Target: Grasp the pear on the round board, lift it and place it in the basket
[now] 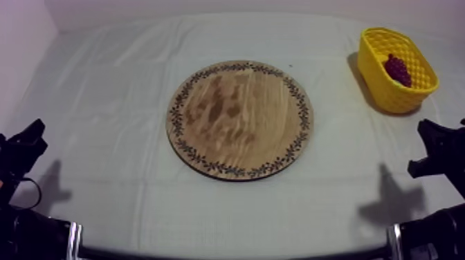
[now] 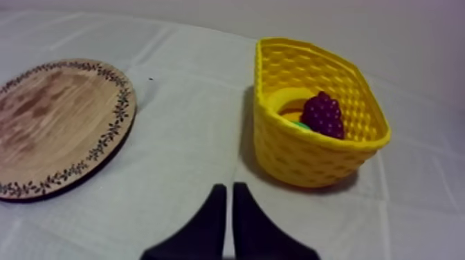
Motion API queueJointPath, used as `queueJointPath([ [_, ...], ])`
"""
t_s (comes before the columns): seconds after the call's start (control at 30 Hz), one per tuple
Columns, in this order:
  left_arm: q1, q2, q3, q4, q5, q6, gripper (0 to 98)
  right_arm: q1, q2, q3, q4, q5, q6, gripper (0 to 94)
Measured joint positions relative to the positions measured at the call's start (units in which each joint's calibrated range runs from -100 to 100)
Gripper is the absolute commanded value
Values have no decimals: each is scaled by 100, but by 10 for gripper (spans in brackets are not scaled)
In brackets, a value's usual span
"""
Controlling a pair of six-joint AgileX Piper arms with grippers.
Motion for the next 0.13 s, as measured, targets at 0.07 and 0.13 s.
queueJointPath([
  [0.07, 0, 0, 0, 0, 0, 0, 1, 0, 0, 0, -2, 0, 32, 6],
  [0.13, 0, 0, 0, 0, 0, 0, 1, 0, 0, 0, -2, 0, 16, 6],
])
